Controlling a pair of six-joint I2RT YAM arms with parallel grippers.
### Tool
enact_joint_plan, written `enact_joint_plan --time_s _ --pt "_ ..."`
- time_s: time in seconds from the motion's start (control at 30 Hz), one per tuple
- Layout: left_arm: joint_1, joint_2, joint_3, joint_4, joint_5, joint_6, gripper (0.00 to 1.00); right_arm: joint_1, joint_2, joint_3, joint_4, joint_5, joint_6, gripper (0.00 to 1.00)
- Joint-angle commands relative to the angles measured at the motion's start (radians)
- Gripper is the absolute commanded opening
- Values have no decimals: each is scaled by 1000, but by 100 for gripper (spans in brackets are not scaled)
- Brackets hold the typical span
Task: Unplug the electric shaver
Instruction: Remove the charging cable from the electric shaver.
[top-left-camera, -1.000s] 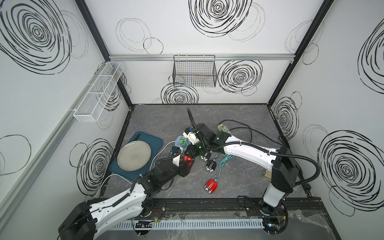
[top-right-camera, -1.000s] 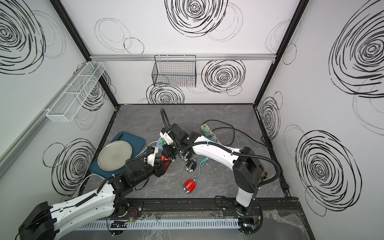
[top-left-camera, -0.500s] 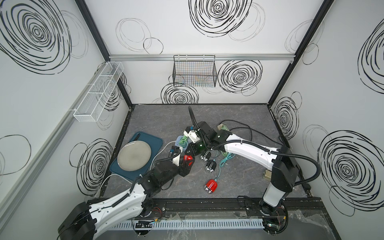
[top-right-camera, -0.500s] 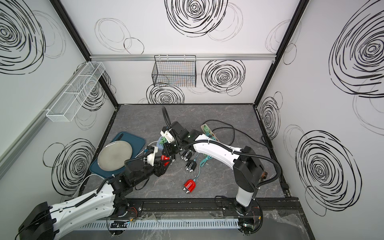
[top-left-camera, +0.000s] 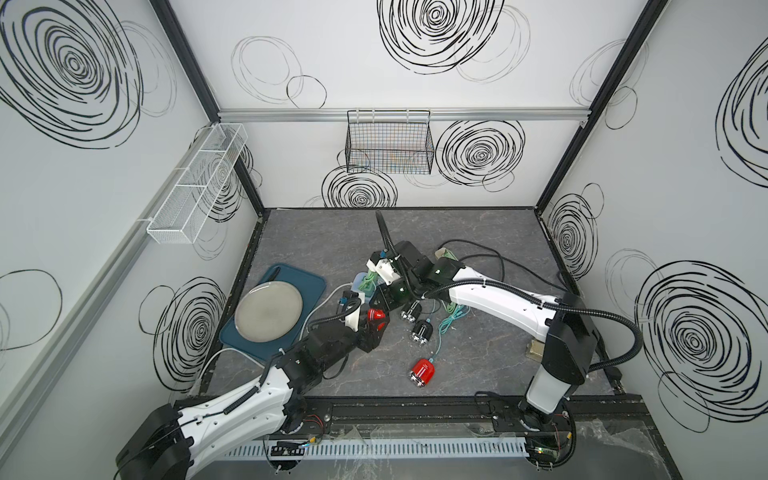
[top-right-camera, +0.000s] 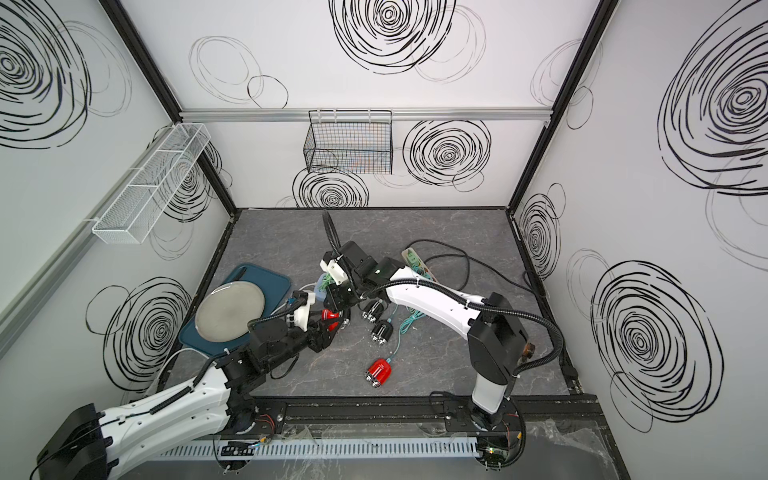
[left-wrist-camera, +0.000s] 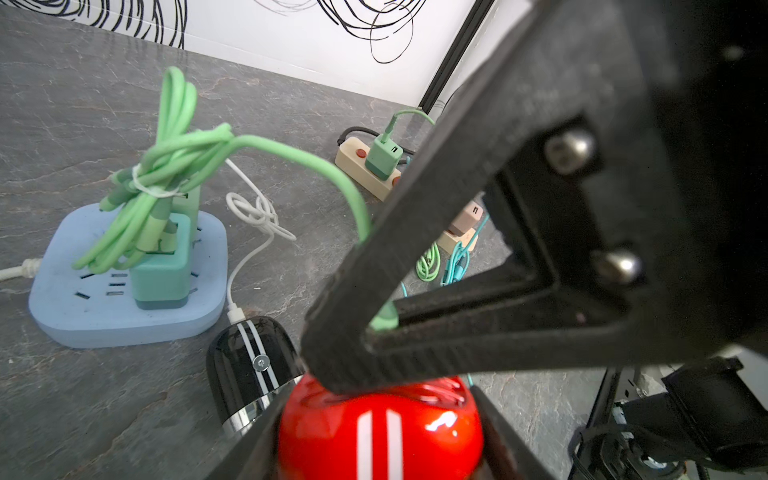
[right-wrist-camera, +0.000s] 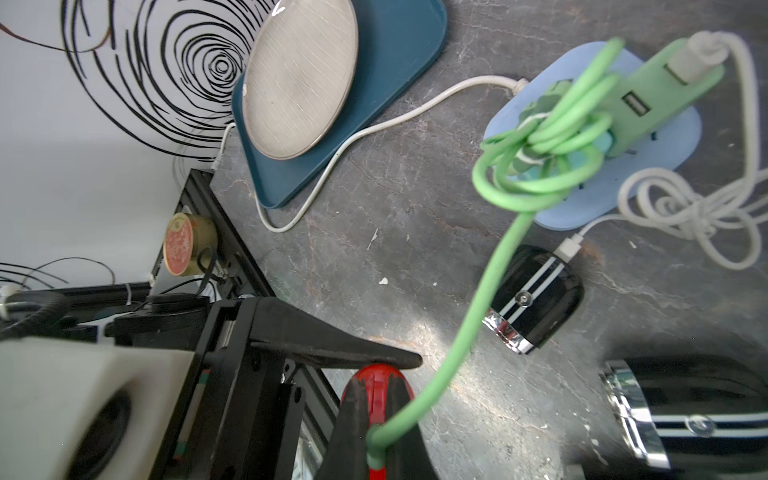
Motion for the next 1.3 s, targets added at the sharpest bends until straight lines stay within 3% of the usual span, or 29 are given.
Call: enact_joint_plan --time_s 0.0,0.1,0.23,0.4,0.5,0.73,1.03,1.17,1.27 --pt "-14 29 -42 -216 24 6 38 -79 -70 32 171 -55 33 1" --pt "-16 30 -40 -218 21 6 38 -63 -70 43 145 2 4 1" --pt "-18 33 -39 -220 20 6 38 10 -44 104 44 227 -73 1" --pt "-21 36 -37 -219 20 6 38 35 -36 120 30 322 -78 0" --pt "-23 37 -38 -220 18 5 38 27 -41 120 36 310 -58 0" --pt "-48 27 -48 -218 -4 -11 37 -43 -87 55 146 59 -5 0" --pt "-78 64 -49 -210 -18 -17 36 -43 -114 54 132 130 -37 0" --pt "-93 87 -36 -214 -35 -13 36 -15 -115 63 108 232 -83 0" --pt "-107 103 -29 -219 -43 -13 36 -21 -115 62 109 224 -75 0"
